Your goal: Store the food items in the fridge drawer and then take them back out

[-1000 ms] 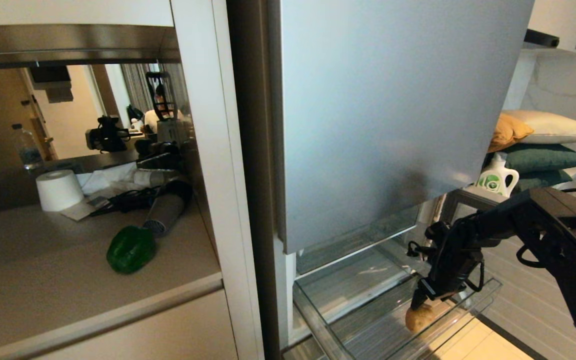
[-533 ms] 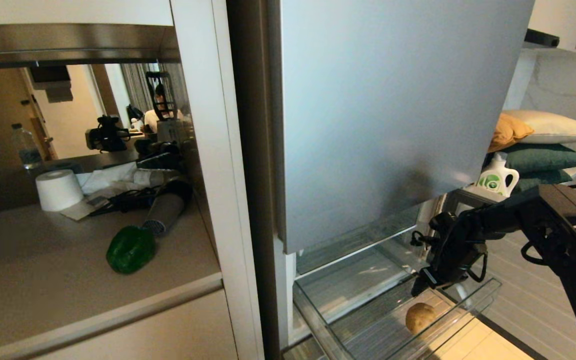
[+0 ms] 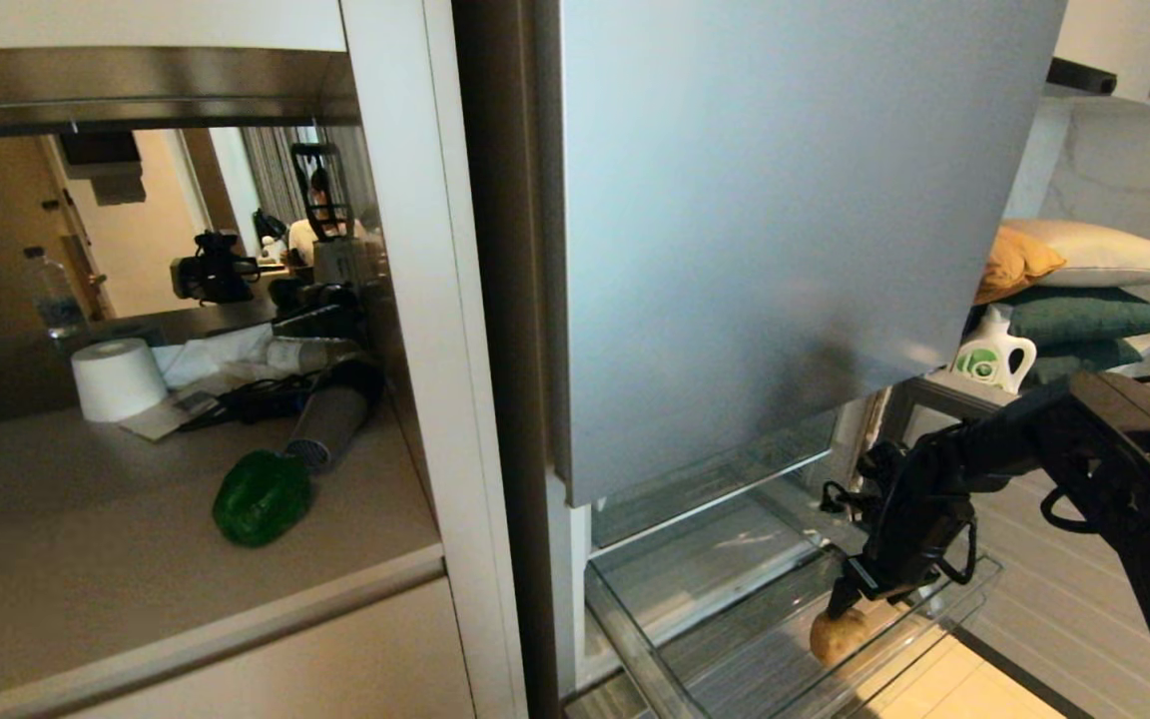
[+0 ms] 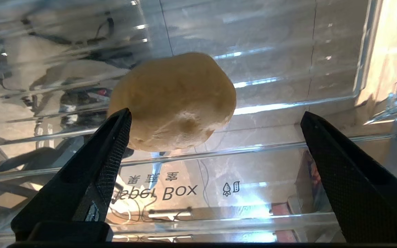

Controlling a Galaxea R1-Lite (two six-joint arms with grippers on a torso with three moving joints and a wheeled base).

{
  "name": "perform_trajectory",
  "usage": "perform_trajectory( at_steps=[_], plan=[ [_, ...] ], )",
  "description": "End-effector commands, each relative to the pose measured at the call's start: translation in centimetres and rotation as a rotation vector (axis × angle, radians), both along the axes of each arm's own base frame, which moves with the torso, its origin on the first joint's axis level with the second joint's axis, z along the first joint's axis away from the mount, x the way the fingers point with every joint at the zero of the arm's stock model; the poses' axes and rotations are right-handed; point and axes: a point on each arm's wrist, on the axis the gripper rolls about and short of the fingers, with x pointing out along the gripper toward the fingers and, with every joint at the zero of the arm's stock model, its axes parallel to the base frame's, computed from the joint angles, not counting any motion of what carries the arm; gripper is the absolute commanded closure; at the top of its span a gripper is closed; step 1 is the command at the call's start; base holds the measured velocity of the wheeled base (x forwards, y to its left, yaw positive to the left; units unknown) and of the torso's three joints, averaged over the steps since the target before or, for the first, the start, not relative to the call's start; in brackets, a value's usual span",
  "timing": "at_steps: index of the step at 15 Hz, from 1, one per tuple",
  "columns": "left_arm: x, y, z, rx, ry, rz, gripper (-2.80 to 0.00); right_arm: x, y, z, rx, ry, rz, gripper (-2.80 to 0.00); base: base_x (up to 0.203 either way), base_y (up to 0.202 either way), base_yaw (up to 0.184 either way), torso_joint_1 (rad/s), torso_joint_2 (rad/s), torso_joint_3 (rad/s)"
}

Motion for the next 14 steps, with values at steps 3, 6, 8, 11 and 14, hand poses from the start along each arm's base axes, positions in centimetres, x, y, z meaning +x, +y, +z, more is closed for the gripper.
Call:
perform_trajectory(
  at_steps=[3, 6, 8, 11, 14],
  plan=[
    [0.1, 0.0, -0.3, 0.000, 0.008, 0.000, 0.00, 0.1, -0.1, -1.2, -0.005, 0.022, -0.002, -2.80, 0.000, 0.000, 0.000, 0.000, 0.00, 0.000],
    [0.1, 0.0, -0.3, 0.000, 0.010, -0.001, 0.00, 1.5, -0.5, -1.9, -0.043, -0.016, -0.020, -2.80, 0.000, 0.000, 0.000, 0.000, 0.00, 0.000],
    [0.1, 0.0, -0.3, 0.001, 0.010, -0.001, 0.00, 2.6, -1.2, -1.5, -0.046, -0.060, -0.041, -2.80, 0.000, 0.000, 0.000, 0.000, 0.00, 0.000],
    [0.1, 0.0, -0.3, 0.002, 0.010, -0.001, 0.00, 3.7, -1.4, 0.7, -0.037, -0.137, -0.086, -2.80, 0.000, 0.000, 0.000, 0.000, 0.00, 0.000],
    [0.1, 0.0, -0.3, 0.002, 0.009, -0.001, 0.00, 3.8, -1.3, 2.9, -0.009, -0.182, -0.082, -2.80, 0.000, 0.000, 0.000, 0.000, 0.00, 0.000]
  ],
)
